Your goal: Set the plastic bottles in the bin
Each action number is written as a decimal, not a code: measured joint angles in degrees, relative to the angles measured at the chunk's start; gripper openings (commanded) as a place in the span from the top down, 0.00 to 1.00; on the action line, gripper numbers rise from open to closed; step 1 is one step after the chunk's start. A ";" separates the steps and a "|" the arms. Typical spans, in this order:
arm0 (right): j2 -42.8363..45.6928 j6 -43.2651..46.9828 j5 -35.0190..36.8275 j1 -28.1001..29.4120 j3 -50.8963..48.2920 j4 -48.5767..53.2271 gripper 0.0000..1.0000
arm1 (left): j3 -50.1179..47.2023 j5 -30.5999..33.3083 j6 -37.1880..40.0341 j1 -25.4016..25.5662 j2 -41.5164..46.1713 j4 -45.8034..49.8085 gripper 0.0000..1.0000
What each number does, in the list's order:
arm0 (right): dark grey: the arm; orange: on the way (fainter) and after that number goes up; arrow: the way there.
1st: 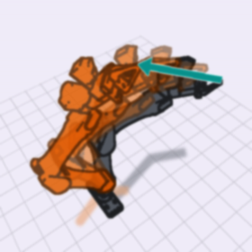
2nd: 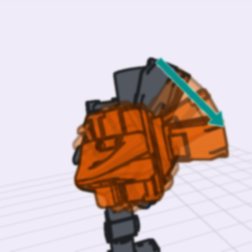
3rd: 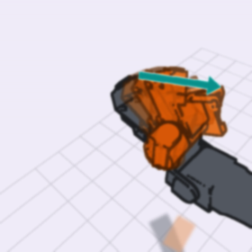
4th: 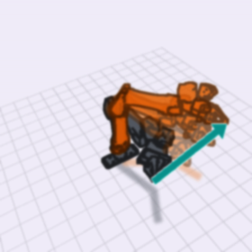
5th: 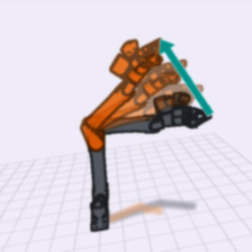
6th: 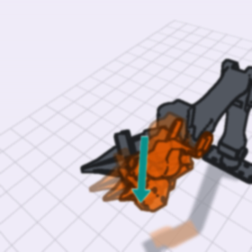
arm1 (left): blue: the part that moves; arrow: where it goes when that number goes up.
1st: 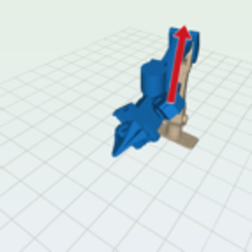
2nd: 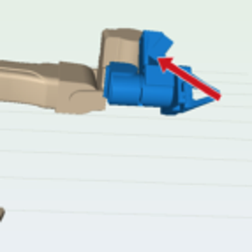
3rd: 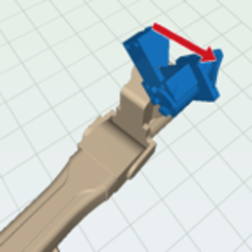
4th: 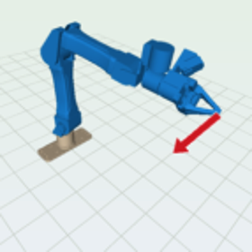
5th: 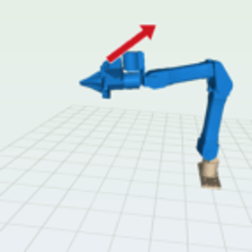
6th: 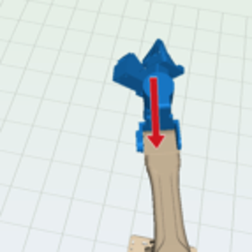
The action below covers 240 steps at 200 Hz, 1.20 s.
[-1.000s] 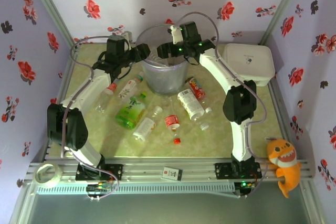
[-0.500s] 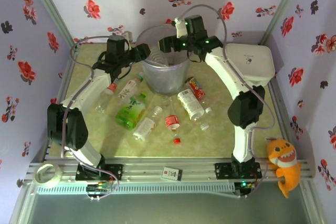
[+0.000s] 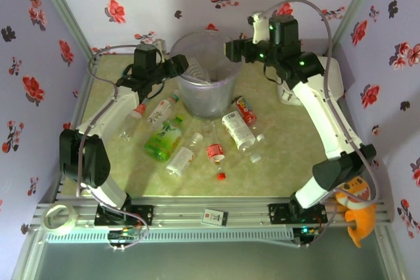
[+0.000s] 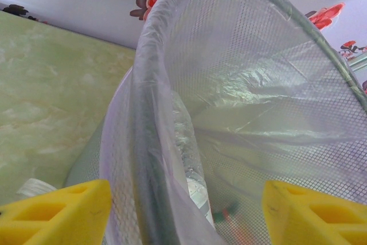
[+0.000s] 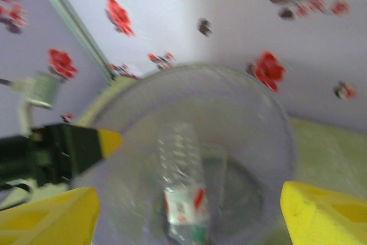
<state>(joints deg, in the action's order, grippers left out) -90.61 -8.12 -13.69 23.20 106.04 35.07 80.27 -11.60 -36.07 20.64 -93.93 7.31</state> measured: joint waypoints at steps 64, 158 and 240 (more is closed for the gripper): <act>5.75 0.24 6.27 -7.72 -20.37 5.88 0.20 | 0.00 -0.04 0.02 0.00 0.00 0.02 0.29; -7.98 2.14 10.21 -7.08 -29.03 9.86 0.25 | 0.00 -0.07 0.00 0.00 0.00 0.04 0.29; -16.33 3.17 8.98 -3.06 -26.58 9.64 0.21 | 0.00 -0.09 0.00 0.00 0.00 0.02 0.29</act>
<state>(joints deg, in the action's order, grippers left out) -106.94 -4.95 -4.71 20.14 79.46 44.71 80.27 -11.68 -36.07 20.64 -93.93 7.33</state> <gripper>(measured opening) 0.767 0.712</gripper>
